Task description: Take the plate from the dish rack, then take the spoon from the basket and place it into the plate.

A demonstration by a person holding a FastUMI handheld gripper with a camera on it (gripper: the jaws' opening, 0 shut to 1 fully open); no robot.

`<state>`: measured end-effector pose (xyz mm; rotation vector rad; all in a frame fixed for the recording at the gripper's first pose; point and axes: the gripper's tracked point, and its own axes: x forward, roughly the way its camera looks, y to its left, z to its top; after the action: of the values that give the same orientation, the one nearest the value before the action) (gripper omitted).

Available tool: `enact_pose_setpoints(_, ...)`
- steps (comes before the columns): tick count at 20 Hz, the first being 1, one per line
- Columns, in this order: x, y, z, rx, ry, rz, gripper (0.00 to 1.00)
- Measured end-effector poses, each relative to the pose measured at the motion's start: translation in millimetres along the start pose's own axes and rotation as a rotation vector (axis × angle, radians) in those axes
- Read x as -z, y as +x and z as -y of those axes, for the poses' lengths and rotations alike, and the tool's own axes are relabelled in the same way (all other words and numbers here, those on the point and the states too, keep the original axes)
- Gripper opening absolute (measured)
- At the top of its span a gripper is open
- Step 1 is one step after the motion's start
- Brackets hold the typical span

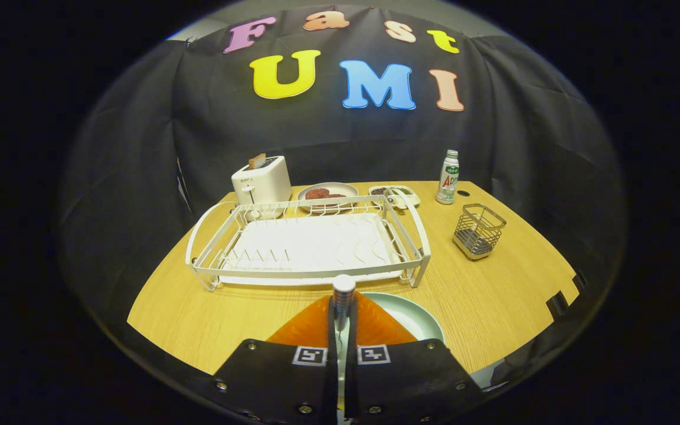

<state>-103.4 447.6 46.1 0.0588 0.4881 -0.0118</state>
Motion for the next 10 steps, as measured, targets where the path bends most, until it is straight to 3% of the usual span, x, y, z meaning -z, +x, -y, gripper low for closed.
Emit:
enact_pose_setpoints(5, 7.2, -4.5, 17.8, 0.063, 0.026, -0.006, 0.15)
enact_pose_setpoints(10, 7.6, -4.3, 18.1, 0.051, 0.041, -0.014, 0.17)
